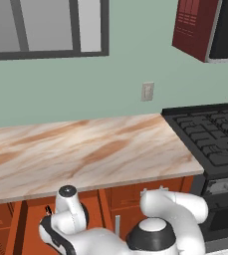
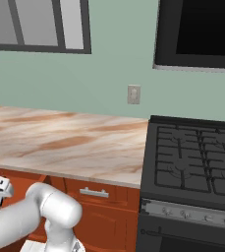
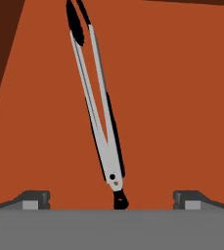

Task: Take the tongs from the drawer on the left and place them on the dining counter next to the tray containing the hot dog.

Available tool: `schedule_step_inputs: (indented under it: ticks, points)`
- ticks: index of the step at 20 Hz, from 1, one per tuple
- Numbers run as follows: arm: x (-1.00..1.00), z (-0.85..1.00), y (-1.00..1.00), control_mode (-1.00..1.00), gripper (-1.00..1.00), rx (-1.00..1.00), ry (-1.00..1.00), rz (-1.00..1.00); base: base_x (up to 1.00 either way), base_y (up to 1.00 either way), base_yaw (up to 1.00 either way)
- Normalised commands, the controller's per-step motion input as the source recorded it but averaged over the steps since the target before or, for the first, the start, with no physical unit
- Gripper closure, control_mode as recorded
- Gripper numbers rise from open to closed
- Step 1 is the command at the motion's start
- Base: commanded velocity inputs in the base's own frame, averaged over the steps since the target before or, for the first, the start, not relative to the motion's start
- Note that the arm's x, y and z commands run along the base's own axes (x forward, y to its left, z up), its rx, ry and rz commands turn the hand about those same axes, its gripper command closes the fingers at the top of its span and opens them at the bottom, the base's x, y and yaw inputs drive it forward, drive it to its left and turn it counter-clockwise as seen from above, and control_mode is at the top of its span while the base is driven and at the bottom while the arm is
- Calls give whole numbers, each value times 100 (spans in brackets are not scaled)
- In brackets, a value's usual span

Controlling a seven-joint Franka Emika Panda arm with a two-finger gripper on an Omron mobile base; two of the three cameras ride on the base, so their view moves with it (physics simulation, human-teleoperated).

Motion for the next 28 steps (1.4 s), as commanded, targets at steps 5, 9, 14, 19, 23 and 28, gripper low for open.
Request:
schedule_step_inputs:
  ticks: [5,9,14,19,23,28]
  points:
    - [1,-23,7,-100,-100,0,4,0,0,0,0]
    - [4,-21,7,-100,-100,0,4,0,0,0,0]
    - [3,-21,1,-100,-100,0,2,0,0,0,0]
    - [1,-18,0,-100,-100,0,0,0,0,0,0]
    - [3,-14,0,-100,-100,0,0,0,0,0,0]
    - [5,-14,1,-100,-100,0,0,0,0,0,0]
